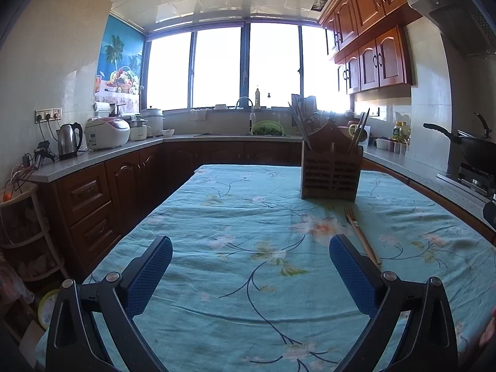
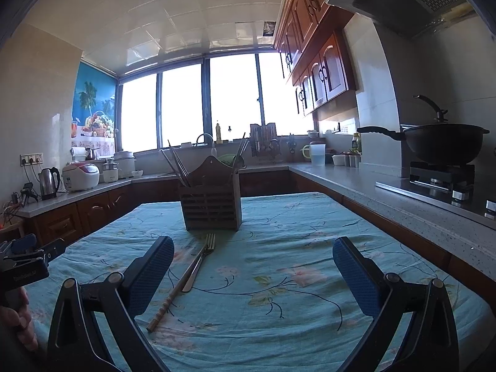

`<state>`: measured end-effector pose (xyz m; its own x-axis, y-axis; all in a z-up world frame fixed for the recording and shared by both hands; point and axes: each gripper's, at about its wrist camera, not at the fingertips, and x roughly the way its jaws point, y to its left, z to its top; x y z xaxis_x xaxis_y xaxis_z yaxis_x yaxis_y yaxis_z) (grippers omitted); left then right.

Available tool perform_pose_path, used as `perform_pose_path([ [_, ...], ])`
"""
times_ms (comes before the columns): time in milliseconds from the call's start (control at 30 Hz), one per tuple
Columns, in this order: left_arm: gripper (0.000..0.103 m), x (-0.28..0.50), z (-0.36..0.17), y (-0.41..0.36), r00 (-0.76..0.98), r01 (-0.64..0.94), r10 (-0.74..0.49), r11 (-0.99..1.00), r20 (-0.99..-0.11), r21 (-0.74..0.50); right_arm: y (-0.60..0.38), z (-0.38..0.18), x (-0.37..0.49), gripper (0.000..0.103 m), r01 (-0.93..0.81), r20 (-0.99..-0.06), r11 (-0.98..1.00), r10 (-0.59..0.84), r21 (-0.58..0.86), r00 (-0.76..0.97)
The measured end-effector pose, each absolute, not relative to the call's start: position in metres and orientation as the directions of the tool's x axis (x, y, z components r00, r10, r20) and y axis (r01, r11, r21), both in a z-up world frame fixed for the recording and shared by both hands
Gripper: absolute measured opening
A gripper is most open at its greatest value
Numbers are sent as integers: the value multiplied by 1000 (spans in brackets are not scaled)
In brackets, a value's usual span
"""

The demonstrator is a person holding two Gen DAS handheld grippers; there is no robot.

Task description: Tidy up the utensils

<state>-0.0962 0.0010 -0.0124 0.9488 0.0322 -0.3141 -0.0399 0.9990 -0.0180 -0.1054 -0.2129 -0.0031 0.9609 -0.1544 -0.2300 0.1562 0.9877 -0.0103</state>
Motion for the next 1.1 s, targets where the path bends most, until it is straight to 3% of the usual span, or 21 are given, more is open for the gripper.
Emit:
perform_pose_path([
  [1100,102,-97,-20,-3,950,-67,68,998,-304,15,-208,-9,-102,103,128,-264,992,-126,-11,956],
])
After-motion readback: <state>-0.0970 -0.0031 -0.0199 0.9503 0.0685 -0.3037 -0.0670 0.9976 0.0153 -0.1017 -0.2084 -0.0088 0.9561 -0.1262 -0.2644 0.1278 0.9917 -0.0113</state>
